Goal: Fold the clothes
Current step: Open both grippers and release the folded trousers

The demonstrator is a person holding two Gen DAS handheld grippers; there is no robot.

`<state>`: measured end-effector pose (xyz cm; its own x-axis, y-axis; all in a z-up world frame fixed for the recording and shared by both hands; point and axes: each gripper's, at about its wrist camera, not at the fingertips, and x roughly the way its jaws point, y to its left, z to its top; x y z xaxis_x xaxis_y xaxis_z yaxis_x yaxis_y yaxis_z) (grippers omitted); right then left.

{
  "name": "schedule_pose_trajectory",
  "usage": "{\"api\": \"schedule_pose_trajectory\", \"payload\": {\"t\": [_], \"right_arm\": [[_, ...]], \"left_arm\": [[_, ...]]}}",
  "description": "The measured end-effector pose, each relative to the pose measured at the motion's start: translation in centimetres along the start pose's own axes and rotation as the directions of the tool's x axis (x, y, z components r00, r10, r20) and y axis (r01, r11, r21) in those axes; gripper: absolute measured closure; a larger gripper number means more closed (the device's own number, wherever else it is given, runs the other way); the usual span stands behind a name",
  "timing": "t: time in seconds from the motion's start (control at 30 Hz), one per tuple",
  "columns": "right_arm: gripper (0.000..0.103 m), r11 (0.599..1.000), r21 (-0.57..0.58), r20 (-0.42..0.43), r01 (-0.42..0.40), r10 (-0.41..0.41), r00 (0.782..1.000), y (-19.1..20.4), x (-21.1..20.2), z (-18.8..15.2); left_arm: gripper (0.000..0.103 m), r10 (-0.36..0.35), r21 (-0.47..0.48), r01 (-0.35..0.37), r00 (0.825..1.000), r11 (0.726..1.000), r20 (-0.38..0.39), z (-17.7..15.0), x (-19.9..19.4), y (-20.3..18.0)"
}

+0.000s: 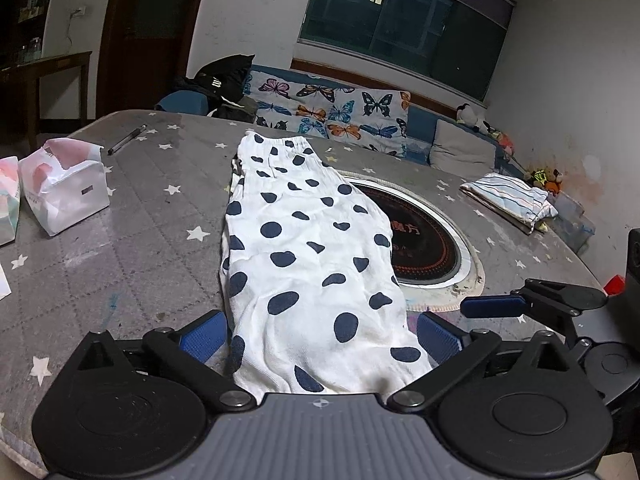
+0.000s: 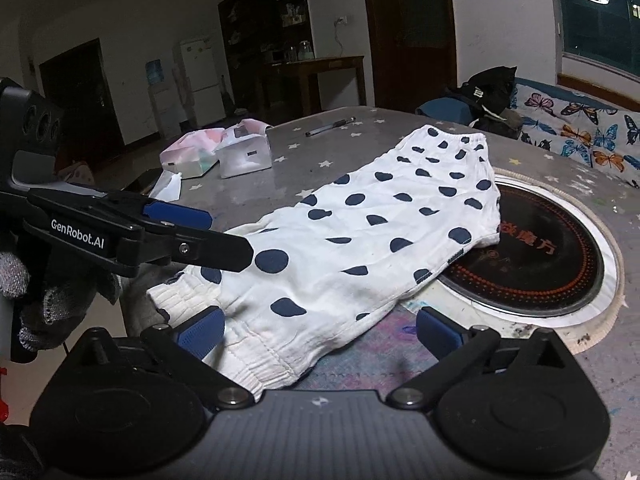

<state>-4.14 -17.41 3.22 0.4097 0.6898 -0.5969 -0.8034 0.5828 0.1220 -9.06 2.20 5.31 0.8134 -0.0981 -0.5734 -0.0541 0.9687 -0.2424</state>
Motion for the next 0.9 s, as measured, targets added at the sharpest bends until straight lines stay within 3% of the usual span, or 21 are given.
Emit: {"api": "schedule_pose_trajectory", "payload": {"t": [0.5,0.9], "right_arm": [[0.0,0.999,0.005,0.055,0.046,-0.046,0.997,0.4,-0.9,0.1],[0.0,0.998,0.026,0.105,0.061,-0.063,0.992,0.7,-1.4,0.3]], "left_arm": [[0.0,-0.027,-0.025,0.029,0.998,0.999,0.058,0.2,-1.2,0.2],[0.0,-0.011,-0.03,0.013,0.998,0.999,0.066,-0.1,-1.4,0.0]]}}
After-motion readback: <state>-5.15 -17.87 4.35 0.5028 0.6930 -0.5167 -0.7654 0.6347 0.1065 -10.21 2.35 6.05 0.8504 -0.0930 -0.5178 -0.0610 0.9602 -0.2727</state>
